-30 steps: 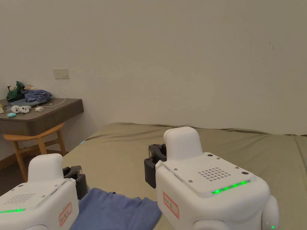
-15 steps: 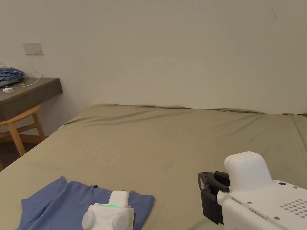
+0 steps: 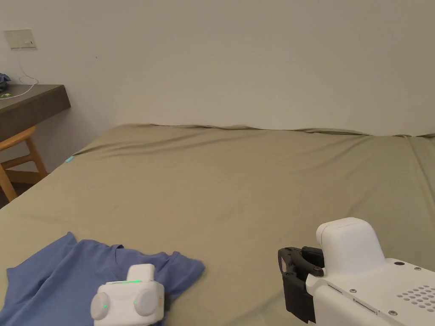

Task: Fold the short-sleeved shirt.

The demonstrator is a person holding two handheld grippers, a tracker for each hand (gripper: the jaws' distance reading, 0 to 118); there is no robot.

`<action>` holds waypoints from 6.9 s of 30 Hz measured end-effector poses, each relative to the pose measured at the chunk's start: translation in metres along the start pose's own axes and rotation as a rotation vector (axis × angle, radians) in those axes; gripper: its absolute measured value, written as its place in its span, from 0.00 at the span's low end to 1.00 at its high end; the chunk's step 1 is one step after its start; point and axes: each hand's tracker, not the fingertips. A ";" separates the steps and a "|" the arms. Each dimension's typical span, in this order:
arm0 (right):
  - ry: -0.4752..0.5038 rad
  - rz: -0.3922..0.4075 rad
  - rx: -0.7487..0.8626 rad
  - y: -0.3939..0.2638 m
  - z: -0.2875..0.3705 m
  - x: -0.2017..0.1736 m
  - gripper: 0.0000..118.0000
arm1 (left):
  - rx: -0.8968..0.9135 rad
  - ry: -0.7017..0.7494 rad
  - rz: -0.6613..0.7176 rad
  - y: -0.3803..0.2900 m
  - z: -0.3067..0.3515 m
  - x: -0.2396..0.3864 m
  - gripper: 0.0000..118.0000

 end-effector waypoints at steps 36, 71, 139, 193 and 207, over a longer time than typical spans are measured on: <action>-0.784 -0.144 0.238 -0.044 0.374 0.159 0.04 | -0.265 -0.777 -0.699 -0.257 0.258 0.492 0.93; -0.459 -0.320 -0.087 -0.121 0.135 0.222 0.04 | 0.011 -0.172 -0.440 0.015 0.003 0.212 0.82; -0.650 0.135 0.143 0.262 0.198 0.287 0.04 | 0.689 -0.406 0.136 0.280 0.385 0.057 0.01; -0.363 -0.220 -0.394 -0.213 0.260 0.199 0.04 | -0.094 -0.516 0.142 -0.124 0.236 -0.052 0.01; -0.348 -0.231 -0.677 -0.292 0.225 0.192 0.04 | -0.288 -0.361 0.052 -0.188 0.194 -0.038 0.01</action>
